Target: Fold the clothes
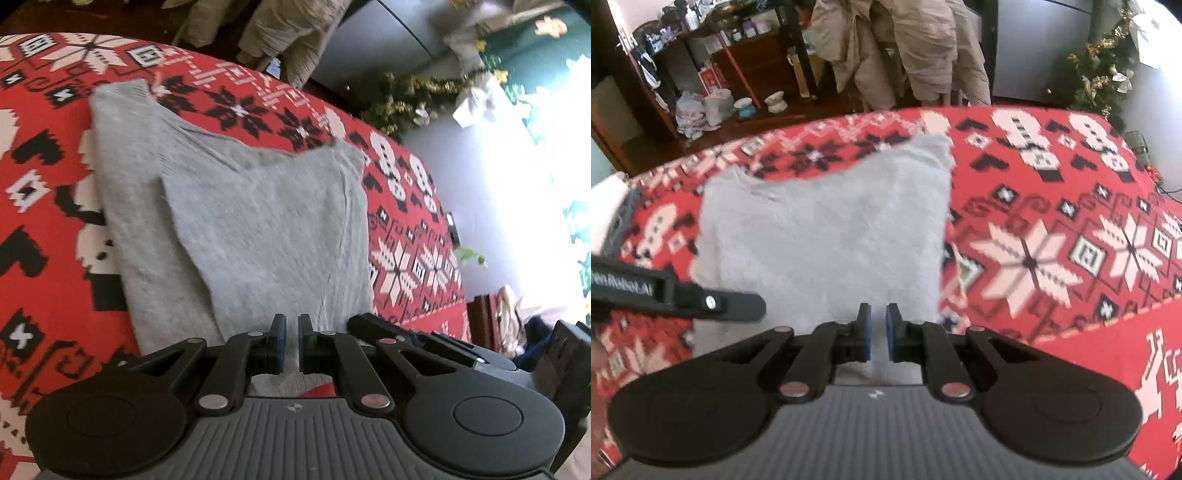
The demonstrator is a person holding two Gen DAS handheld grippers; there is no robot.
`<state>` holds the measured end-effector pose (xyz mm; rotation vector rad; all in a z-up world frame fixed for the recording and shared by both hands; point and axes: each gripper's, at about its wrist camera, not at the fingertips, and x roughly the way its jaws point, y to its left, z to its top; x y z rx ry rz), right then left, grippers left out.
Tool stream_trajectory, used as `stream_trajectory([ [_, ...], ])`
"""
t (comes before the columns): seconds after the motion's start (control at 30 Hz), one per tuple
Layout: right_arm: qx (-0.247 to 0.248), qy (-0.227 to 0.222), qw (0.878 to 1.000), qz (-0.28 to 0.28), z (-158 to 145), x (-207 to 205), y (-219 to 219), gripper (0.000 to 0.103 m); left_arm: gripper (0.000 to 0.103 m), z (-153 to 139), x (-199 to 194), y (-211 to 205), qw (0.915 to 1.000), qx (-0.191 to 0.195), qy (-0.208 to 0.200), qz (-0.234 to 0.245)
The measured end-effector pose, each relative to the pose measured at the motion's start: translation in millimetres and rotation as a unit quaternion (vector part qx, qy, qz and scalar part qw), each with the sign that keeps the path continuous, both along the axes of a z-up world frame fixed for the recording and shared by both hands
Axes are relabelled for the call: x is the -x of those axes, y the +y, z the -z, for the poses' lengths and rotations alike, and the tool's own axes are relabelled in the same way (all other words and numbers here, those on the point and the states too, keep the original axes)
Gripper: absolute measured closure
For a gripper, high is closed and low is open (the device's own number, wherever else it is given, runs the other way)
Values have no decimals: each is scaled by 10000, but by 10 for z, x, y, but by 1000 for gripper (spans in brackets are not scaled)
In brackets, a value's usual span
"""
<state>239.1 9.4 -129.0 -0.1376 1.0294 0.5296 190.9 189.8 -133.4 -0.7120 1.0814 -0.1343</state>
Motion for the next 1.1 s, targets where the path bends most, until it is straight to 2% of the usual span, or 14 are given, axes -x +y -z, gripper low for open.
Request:
stream_trajectory([
  [0.13, -10, -64, 10000, -73, 159, 131, -153, 93, 98, 63, -28, -116, 9995, -246, 128, 122],
  [0.3, -178, -44, 9991, -392, 139, 267, -316, 92, 98, 40, -35, -133, 9988, -429, 118, 214],
  [0.47, -587, -196, 9981, -26, 10, 20, -389, 92, 98, 69, -23, -137, 9984, -500, 137, 229],
  [0.63, -588, -126, 9980, 201, 168, -162, -356, 95, 98, 96, -15, -67, 9994, -255, 152, 173],
  [0.7, -462, -98, 9987, 171, 257, -131, -385, 95, 98, 110, -5, -44, 9996, -165, 157, 147],
  [0.87, -188, -203, 9995, -167, 217, 44, -410, 95, 98, 95, -2, -55, 9996, -188, 162, 158],
  [1.07, -603, -387, 9971, 251, 96, -241, -246, 97, 98, 85, 0, -78, 9994, -271, 132, 187],
  [1.1, -605, -367, 9970, 300, 128, -280, -220, 102, 97, 89, -1, -73, 9994, -260, 131, 189],
])
